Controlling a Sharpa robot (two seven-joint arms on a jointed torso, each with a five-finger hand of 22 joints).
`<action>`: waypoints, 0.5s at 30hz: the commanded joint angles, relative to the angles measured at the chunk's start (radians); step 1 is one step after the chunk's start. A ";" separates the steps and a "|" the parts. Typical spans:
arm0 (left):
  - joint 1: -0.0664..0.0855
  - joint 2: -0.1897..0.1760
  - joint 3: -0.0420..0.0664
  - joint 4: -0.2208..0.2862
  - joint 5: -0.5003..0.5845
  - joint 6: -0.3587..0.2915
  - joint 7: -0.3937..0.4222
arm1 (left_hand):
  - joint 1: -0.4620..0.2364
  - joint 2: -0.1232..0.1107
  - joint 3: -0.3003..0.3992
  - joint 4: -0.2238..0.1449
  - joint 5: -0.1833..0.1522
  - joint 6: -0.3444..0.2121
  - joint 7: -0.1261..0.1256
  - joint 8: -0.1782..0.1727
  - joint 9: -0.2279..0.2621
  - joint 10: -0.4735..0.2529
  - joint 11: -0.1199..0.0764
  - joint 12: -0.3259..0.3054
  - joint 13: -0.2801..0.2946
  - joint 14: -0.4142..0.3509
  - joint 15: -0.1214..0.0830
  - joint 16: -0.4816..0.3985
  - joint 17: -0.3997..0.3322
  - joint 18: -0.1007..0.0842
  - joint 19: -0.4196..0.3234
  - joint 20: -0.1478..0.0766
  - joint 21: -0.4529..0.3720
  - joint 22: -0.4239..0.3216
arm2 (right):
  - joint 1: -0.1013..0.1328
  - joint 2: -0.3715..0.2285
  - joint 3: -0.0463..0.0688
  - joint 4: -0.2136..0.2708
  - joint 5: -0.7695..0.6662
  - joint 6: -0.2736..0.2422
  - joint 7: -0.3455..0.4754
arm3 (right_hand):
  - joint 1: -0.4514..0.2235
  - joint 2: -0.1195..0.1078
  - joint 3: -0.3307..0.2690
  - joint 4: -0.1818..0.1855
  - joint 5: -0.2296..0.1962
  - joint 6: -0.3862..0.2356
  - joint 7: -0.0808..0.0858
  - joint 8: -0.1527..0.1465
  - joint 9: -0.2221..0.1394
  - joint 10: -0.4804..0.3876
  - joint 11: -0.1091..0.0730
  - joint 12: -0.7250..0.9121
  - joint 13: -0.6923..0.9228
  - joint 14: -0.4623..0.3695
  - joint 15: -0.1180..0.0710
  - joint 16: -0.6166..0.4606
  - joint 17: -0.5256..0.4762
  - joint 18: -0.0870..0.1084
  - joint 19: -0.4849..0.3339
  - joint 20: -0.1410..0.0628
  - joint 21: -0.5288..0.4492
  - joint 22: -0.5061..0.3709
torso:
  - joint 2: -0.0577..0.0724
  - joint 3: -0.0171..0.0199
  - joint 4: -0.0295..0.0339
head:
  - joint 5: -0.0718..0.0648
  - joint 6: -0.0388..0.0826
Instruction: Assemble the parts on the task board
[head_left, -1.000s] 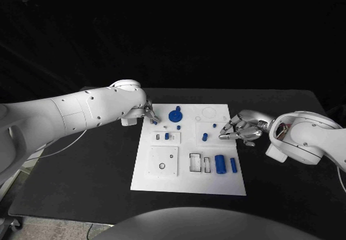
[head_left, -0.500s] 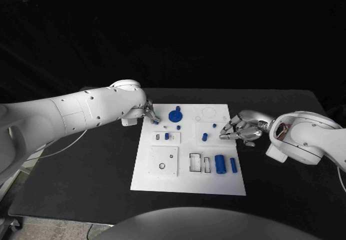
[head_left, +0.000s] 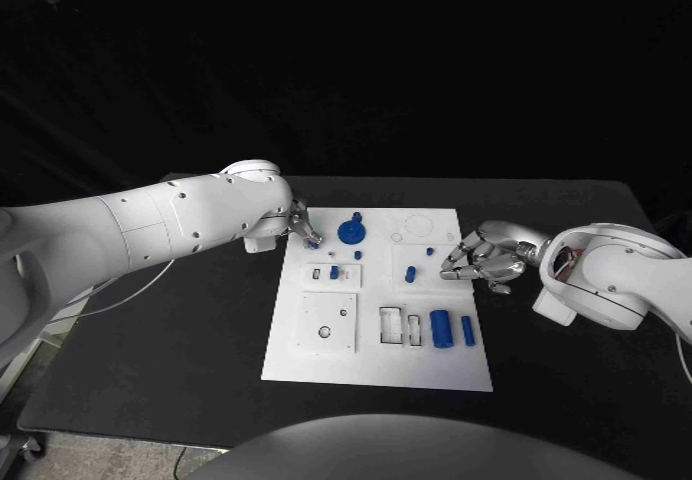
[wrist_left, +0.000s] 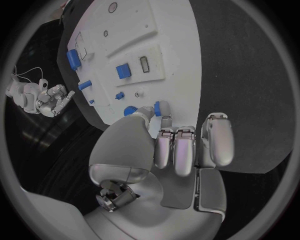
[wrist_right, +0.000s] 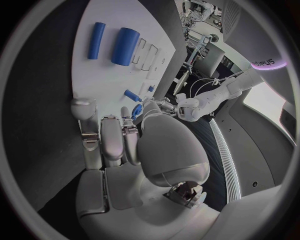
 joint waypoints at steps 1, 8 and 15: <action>0.000 -0.011 0.000 0.019 0.014 -0.030 0.003 | 0.009 -0.001 0.010 -0.001 0.005 0.010 0.000 -0.006 -0.002 0.106 -0.008 0.002 0.263 0.105 -0.007 0.002 0.263 0.015 0.000 -0.007 -0.002 0.138 | -0.001 -0.001 0.000 0.000 0.002 0.014 -0.001 | 0.021 0.010 0.001 -0.005 0.010 0.006 -0.001 0.004 -0.002 -0.001 -0.004 -0.005 0.084 -0.007 0.001 -0.004 -0.002 0.019 -0.004 0.000 -0.003 0.056 | 0.000 0.0003 -0.0008 | -0.002 0.000; 0.000 -0.091 0.000 0.143 0.001 -0.122 -0.039 | 0.010 -0.016 0.046 -0.003 -0.029 0.016 0.000 -0.022 -0.009 0.106 -0.010 0.002 0.263 0.105 -0.010 0.002 0.263 0.014 0.004 -0.010 0.000 0.142 | -0.001 -0.009 0.000 0.002 0.002 0.015 -0.005 | 0.026 0.012 0.003 -0.007 0.022 0.007 -0.001 0.004 -0.003 -0.002 -0.004 -0.005 0.083 -0.008 0.001 -0.004 -0.003 0.019 -0.004 0.000 -0.007 0.056 | 0.000 0.0003 0.0003 | -0.005 0.000; 0.000 -0.194 -0.003 0.311 -0.079 -0.256 -0.045 | 0.005 -0.029 0.062 -0.002 -0.051 0.018 0.001 -0.028 -0.009 0.106 -0.010 0.002 0.263 0.105 -0.010 0.002 0.263 0.013 0.008 -0.011 0.002 0.146 | -0.002 -0.010 0.000 0.001 0.002 0.015 -0.007 | 0.040 0.013 0.010 -0.013 0.051 0.008 -0.001 0.003 -0.006 -0.005 -0.004 -0.007 0.081 -0.009 0.001 -0.006 -0.005 0.019 -0.005 -0.001 -0.014 0.057 | -0.002 -0.0001 0.0012 | 0.002 0.000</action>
